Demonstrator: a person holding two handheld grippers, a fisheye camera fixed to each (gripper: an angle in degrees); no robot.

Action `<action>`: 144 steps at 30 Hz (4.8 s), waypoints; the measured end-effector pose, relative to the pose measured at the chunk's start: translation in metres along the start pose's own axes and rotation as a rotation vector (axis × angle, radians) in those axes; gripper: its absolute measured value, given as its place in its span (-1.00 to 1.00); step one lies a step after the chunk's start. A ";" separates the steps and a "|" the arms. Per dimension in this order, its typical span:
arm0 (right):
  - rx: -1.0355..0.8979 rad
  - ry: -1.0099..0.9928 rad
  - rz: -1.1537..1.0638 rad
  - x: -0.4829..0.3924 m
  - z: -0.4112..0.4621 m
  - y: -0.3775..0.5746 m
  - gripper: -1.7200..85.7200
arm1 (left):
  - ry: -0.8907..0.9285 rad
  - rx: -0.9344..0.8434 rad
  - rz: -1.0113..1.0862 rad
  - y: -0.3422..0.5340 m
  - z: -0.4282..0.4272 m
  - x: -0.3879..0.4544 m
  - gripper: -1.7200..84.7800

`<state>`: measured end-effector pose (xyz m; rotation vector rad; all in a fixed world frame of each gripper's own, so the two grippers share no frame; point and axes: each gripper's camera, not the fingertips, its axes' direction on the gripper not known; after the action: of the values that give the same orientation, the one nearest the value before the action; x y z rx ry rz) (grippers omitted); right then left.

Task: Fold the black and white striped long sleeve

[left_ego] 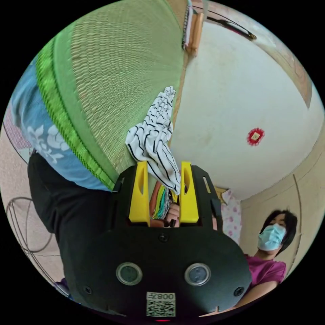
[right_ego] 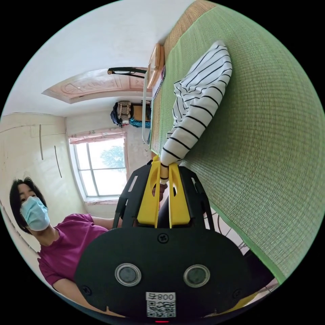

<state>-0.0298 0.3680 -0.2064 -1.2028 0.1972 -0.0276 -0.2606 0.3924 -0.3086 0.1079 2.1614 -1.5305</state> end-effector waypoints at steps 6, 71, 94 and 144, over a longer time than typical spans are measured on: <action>0.040 -0.042 0.016 0.008 -0.013 0.008 -0.91 | 0.012 0.049 -0.087 0.015 -0.043 0.012 -0.65; 0.368 0.009 -0.233 0.367 -0.184 0.320 -0.93 | 0.075 -0.343 0.260 0.279 0.318 -0.022 -0.90; 0.810 0.365 -0.413 0.449 -0.542 0.355 -0.91 | 0.171 -0.664 0.724 0.377 0.914 -0.049 -0.90; 0.866 0.342 -0.286 0.630 -0.684 0.234 -0.91 | 0.019 -0.637 0.814 0.205 1.024 -0.357 -0.92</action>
<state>0.4555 -0.2584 -0.7458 -0.3438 0.2722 -0.5214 0.4702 -0.3837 -0.5934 0.6805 2.1044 -0.3770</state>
